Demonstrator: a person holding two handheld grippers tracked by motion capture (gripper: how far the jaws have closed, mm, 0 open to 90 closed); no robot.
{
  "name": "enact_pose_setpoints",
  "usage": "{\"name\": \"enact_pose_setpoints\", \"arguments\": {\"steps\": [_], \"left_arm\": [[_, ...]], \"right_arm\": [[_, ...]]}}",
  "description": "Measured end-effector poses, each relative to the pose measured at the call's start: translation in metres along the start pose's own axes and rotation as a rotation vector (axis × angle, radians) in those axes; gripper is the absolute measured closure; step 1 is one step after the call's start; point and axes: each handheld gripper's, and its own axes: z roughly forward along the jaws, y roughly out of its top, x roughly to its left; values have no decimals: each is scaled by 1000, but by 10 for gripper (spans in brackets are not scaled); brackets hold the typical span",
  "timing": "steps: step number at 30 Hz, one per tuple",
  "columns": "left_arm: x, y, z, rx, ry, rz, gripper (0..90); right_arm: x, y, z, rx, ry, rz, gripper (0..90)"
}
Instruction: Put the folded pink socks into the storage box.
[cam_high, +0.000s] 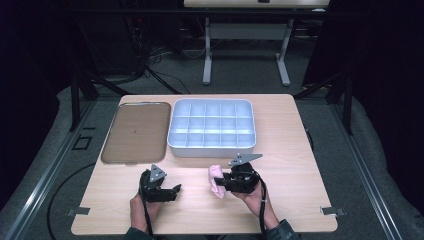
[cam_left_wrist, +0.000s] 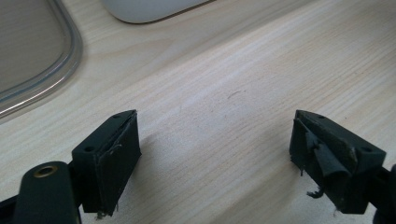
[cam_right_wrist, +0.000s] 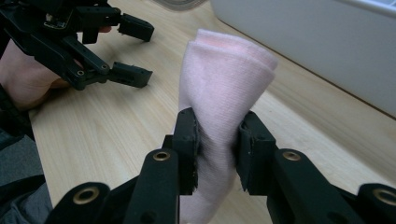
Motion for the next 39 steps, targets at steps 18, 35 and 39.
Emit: {"name": "enact_pose_setpoints", "arguments": {"steps": [18,35,39], "left_arm": [[0,1,1,13,-9,8,103],[0,1,1,13,-7,6,102],[0,1,2,13,-5,5,97]], "right_arm": [[-21,5,-32,-50,-84,29,715],[-38,18,-65,-133,-167,49,715],[-42,24,-70,-139,-189,48,715]]}}
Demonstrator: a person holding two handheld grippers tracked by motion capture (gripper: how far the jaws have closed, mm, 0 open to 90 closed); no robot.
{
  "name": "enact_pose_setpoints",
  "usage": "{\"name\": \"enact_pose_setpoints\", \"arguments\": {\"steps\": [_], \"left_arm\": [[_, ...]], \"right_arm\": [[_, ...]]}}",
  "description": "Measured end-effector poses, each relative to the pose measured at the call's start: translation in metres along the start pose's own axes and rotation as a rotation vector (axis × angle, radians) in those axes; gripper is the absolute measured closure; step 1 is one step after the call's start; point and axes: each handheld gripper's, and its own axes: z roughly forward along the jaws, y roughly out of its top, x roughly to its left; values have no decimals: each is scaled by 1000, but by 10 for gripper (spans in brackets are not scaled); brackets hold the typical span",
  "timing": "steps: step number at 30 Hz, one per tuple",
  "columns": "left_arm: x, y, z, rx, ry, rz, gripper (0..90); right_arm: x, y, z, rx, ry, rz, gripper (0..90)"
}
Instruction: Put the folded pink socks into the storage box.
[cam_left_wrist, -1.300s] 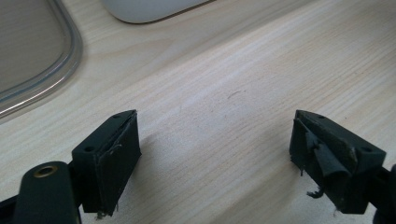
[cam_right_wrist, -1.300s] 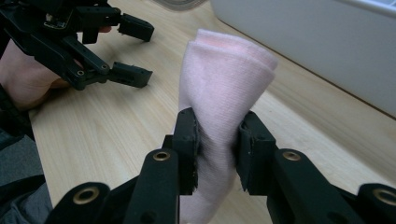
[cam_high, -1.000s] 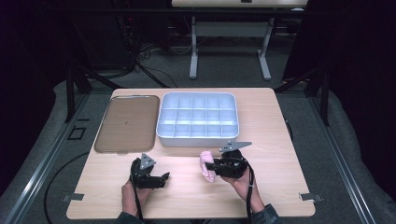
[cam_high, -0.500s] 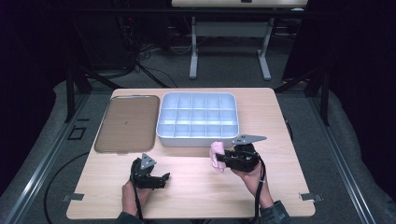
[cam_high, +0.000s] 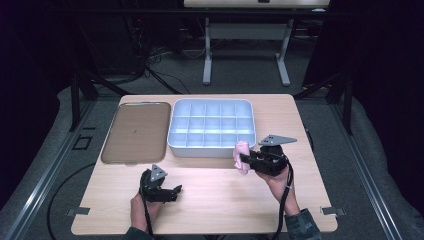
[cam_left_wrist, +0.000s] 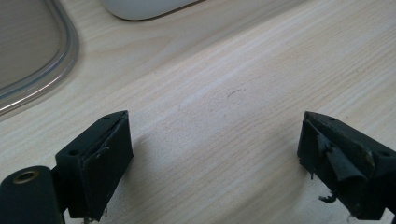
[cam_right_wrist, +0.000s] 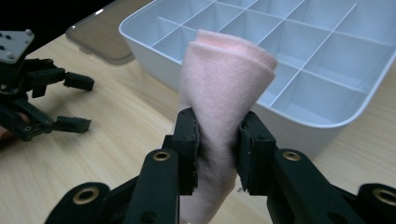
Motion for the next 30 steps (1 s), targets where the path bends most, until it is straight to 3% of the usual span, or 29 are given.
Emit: {"name": "enact_pose_setpoints", "arguments": {"steps": [15,30], "left_arm": [[0,0,0,0,1,-2,97],[0,0,0,0,1,-2,98]], "right_arm": [[-18,34,-8,-34,-70,-9,714],[-35,58,14,2,-112,-16,715]]}}
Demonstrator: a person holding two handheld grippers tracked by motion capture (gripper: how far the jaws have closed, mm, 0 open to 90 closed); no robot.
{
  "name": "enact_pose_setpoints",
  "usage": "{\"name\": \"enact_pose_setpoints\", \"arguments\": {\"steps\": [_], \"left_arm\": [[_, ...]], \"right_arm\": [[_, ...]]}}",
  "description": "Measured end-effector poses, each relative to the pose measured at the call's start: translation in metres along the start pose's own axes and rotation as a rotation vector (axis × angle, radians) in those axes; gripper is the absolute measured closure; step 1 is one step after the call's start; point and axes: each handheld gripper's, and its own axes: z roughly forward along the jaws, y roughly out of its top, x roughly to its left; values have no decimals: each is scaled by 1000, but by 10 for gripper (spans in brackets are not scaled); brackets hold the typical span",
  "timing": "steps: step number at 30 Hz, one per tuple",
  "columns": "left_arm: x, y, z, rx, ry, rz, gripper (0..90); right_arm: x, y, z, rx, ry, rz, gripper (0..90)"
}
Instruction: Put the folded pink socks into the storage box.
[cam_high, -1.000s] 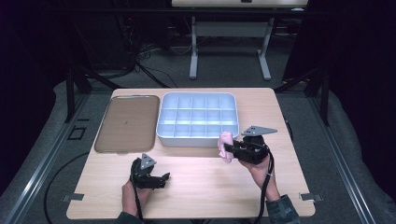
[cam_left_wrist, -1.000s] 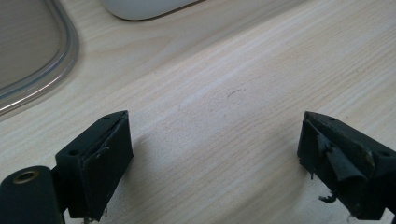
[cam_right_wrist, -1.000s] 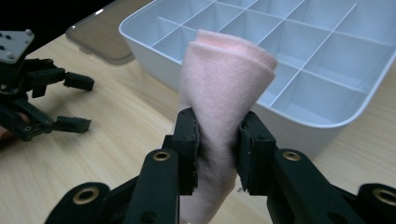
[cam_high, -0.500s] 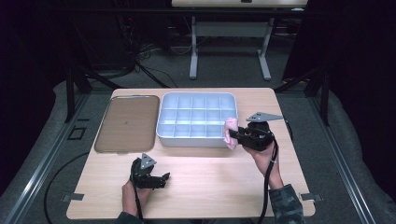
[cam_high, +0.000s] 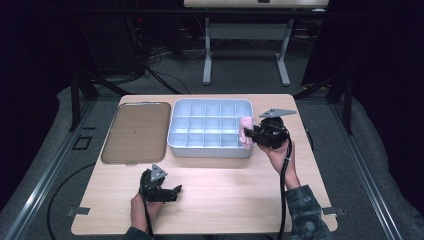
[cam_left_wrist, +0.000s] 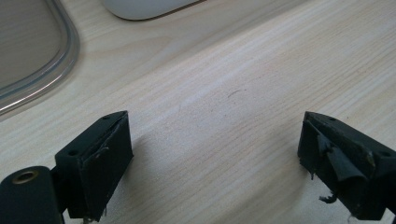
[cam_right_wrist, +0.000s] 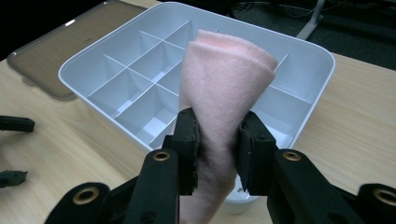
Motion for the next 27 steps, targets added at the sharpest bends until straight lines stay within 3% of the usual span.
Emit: {"name": "enact_pose_setpoints", "arguments": {"steps": [13,19,27], "left_arm": [[0,0,0,1,-1,1,99],[0,0,0,0,-1,1,99],[0,0,0,1,-1,1,99]], "right_arm": [[-14,1,30,39,-21,29,714],[-14,0,41,80,-41,6,714],[-18,0,50,92,-73,-2,713]]}}
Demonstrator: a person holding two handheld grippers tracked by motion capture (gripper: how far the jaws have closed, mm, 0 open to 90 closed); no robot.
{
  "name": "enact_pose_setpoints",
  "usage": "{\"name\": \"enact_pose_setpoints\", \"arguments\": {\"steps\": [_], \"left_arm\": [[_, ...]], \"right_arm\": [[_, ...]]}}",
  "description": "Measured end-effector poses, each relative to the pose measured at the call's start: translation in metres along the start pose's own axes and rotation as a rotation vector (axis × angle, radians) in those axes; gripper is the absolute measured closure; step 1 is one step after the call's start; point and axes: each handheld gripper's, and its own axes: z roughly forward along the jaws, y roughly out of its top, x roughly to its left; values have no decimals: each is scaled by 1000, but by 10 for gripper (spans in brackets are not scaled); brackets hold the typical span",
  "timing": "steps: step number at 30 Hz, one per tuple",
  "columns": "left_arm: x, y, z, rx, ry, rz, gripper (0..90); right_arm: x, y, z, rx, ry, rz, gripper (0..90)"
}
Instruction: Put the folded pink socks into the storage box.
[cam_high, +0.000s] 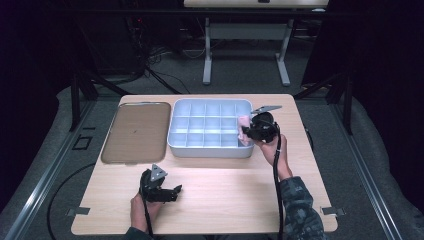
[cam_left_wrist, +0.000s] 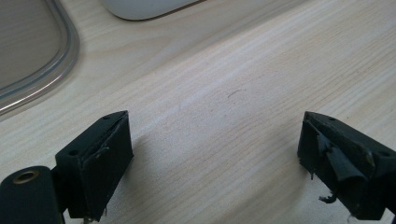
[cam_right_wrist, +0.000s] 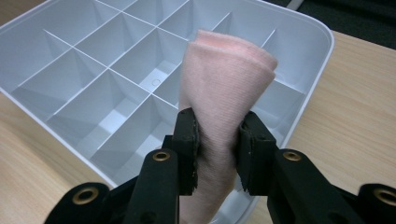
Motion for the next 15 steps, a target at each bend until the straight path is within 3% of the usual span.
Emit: {"name": "enact_pose_setpoints", "arguments": {"steps": [6,15], "left_arm": [[0,0,0,0,0,1,99],[0,0,0,0,0,1,100]], "right_arm": [[-1,-1,7,19,-26,0,712],[5,-1,19,80,-83,-63,704]]}}
